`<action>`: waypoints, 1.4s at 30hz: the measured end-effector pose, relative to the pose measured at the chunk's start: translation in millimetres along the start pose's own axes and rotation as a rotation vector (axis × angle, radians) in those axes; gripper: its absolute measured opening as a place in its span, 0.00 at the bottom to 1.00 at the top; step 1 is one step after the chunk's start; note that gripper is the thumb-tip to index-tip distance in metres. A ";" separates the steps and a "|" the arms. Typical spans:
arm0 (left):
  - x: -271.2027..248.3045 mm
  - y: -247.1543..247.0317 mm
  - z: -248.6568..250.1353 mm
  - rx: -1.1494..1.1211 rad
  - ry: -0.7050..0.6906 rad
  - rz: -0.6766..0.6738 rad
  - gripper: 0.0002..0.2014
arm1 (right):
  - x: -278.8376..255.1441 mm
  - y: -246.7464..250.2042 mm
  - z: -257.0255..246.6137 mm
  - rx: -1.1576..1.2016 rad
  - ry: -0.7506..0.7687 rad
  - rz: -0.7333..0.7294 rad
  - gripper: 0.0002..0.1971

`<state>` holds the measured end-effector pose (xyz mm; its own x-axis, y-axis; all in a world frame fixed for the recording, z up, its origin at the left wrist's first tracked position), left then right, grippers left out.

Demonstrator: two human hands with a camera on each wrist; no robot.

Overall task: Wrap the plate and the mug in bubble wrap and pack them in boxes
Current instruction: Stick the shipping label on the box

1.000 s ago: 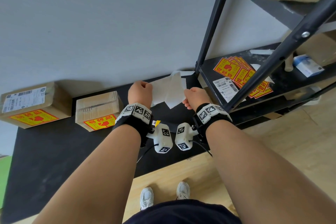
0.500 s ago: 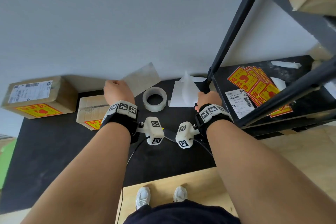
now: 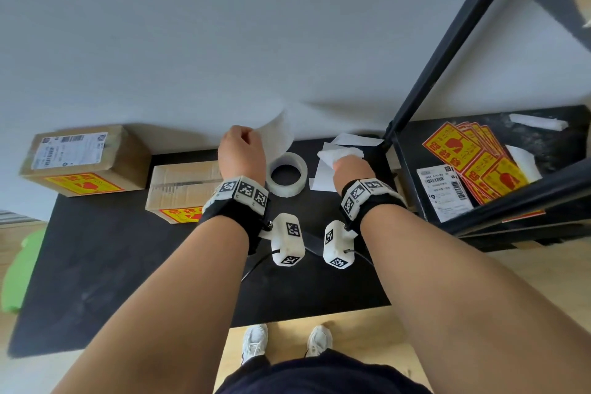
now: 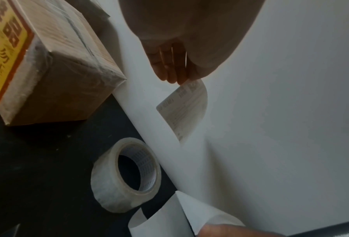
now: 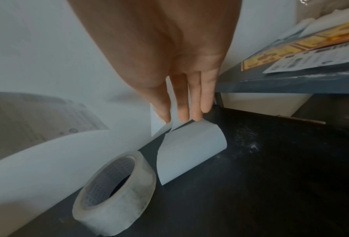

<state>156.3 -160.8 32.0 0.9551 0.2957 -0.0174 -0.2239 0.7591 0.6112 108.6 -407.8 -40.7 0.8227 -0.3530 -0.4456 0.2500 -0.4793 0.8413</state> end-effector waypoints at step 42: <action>-78.8 -23.3 33.3 0.157 -0.349 -0.324 0.12 | -59.9 42.7 -0.5 0.545 0.103 0.230 0.07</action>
<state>92.7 -221.1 45.5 0.9846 -0.1732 0.0234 0.1014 0.6754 0.7304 70.2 -406.7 22.1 0.8765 -0.4302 -0.2159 -0.2158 -0.7522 0.6226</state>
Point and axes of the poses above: each hand's wrist, its own x-axis towards the middle knuckle, its own y-axis out of the back of the hand, z = x × y, the point moved 10 cm from there along x, towards the middle knuckle
